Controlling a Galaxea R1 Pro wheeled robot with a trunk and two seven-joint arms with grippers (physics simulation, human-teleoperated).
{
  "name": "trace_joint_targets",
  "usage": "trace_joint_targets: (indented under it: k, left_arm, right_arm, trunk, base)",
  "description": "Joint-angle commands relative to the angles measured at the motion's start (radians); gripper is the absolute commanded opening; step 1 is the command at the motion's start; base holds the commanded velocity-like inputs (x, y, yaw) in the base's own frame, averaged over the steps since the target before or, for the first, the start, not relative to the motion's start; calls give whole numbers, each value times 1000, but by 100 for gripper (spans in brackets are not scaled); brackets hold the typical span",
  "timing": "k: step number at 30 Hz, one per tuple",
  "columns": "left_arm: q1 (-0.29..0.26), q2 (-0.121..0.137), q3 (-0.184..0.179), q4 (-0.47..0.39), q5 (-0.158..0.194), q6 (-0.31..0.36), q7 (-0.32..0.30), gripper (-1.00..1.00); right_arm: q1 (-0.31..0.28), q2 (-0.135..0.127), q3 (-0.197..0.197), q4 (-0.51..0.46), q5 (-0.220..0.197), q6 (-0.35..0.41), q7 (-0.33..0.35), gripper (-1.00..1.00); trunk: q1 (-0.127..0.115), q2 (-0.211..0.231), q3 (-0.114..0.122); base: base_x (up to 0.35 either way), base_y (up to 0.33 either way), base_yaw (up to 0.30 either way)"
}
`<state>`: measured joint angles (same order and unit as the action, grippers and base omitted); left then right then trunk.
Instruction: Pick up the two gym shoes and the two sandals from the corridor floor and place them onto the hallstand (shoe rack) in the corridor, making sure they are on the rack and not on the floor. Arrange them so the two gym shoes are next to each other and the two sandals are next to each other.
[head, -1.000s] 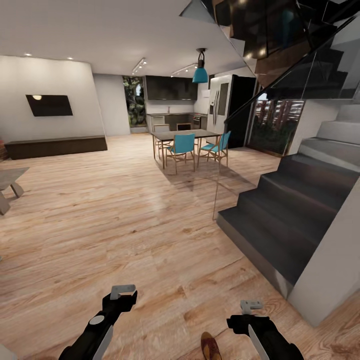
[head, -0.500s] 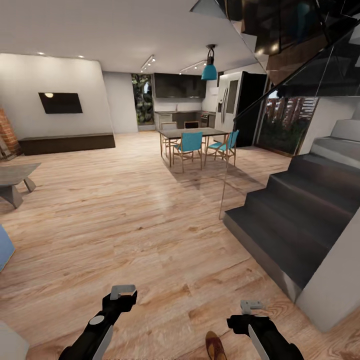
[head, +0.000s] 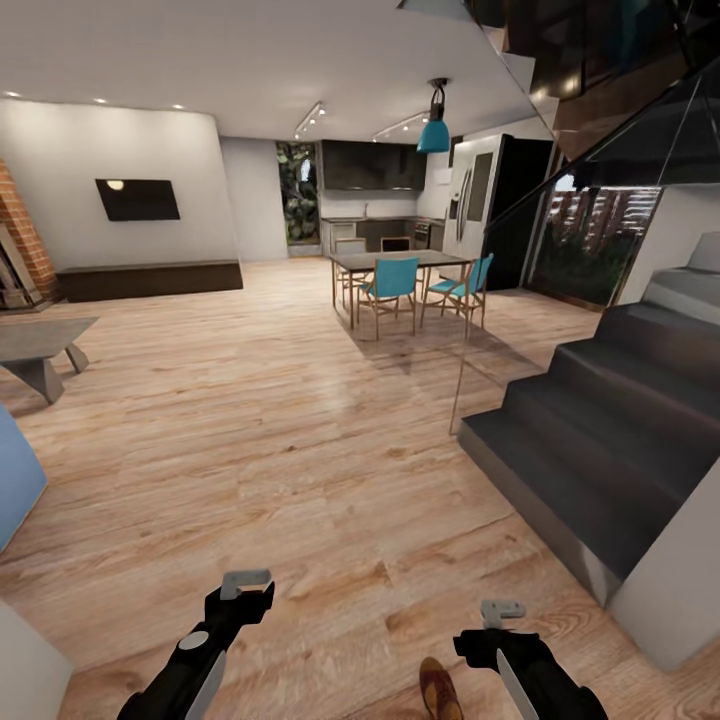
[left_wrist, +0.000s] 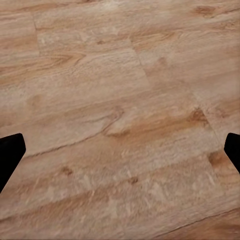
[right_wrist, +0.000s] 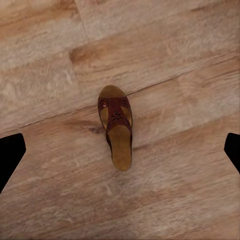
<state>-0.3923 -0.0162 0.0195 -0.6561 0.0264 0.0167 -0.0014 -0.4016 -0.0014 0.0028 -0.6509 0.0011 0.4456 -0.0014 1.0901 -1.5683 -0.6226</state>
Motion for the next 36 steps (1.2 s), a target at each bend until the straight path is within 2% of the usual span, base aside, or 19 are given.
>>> trace_joint_targets:
  k: [1, 23, 30, 36]
  left_arm:
    - [0, -1, 2, -1, 3, 2, 0, 100]
    - [-1, 0, 2, -9, 1, 4, 0, 100]
    - [-25, 1, 2, -106, -1, 33, 2, 100]
    - [-69, -4, 1, -192, -1, 120, 1, 100]
  right_arm:
    - [0, 0, 0, -1, 0, 5, 0, 100]
    - [0, 0, 1, 1, 1, -4, -2, 100]
    - [0, 1, 2, 10, 2, -119, -2, 100]
    - [0, 1, 1, 14, 1, -243, -2, 100]
  trunk:
    - [4, -8, -5]
    - [88, -162, -108]
    - [115, -211, -142]
    - [138, -253, -170]
  base:
    - [0, 0, -34]
    - [0, 0, -16]
    - [0, 0, 66]
    - [0, 0, 98]
